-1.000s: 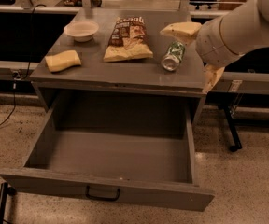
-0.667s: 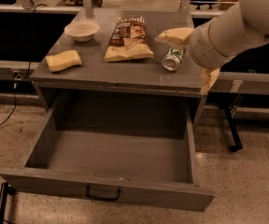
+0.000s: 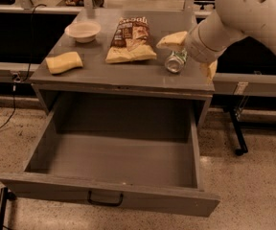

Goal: Place green can into top drawer

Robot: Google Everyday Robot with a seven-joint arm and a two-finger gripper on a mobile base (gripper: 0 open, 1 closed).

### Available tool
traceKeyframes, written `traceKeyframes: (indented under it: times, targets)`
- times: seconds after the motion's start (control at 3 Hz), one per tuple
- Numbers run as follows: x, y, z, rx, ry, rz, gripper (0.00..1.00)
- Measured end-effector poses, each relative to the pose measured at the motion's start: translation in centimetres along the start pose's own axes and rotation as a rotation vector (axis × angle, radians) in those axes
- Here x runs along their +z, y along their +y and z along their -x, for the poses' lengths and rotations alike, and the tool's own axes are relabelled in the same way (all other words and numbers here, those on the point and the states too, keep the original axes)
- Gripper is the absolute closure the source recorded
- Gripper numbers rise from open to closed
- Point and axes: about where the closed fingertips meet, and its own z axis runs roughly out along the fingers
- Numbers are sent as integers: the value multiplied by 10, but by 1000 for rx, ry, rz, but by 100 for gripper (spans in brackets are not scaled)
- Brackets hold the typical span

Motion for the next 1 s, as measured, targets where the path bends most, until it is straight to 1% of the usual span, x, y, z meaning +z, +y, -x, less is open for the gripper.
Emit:
traceKeyframes:
  times: [0.33, 0.67, 1.0]
  targets:
    - [25, -27, -22, -137, 20, -9, 0]
    - [48, -34, -36, -210, 41, 23, 0]
    - [64, -24, -46, -248, 65, 83, 0]
